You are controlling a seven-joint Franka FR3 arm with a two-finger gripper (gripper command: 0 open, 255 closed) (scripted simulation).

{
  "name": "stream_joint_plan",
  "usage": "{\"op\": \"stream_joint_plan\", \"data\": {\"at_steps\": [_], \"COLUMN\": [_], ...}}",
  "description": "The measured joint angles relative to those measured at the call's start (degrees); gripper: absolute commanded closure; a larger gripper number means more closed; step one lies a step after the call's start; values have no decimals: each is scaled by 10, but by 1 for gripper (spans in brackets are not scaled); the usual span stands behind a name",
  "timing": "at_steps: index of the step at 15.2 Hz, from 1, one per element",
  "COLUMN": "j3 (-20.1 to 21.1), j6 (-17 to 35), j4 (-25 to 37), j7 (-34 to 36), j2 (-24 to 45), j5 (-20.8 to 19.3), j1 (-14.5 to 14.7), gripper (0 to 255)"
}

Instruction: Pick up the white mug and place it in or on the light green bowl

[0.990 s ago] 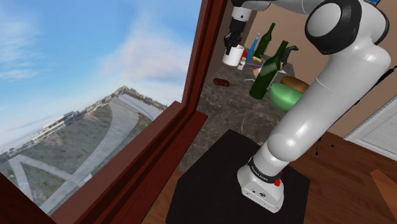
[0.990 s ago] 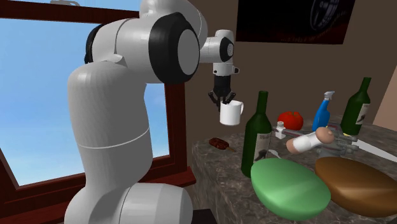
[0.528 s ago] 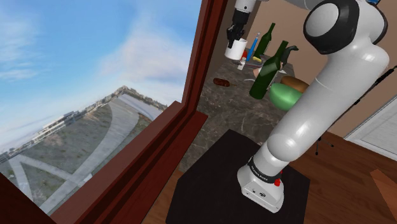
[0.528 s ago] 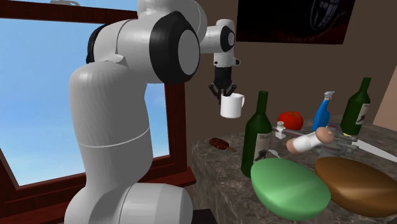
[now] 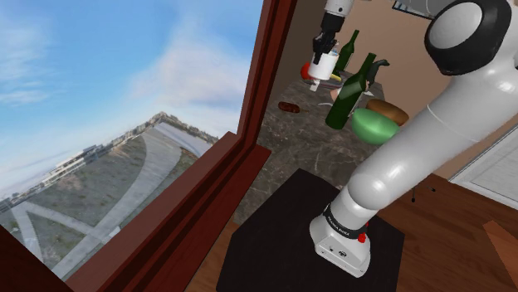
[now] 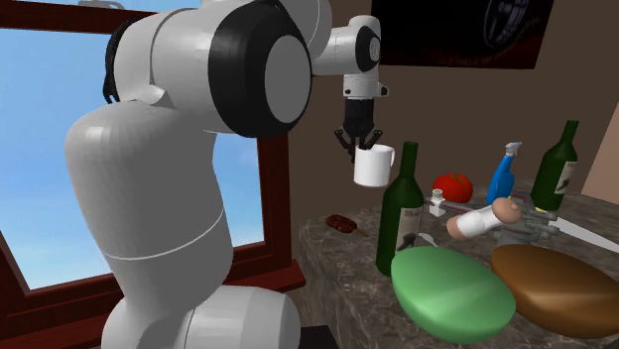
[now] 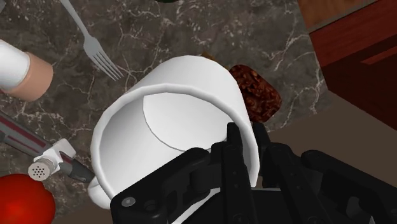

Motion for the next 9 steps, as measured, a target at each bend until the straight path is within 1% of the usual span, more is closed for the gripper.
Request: {"op": "stream_joint_plan", "data": {"at_steps": [3, 9], "j3": [-6, -22], "j6": [-1, -16], "j4": [-43, -104], "j7": [-12, -50], "j2": [-49, -143], "j5": [-23, -68], "j1": [-11, -42], "gripper": [255, 255]}}
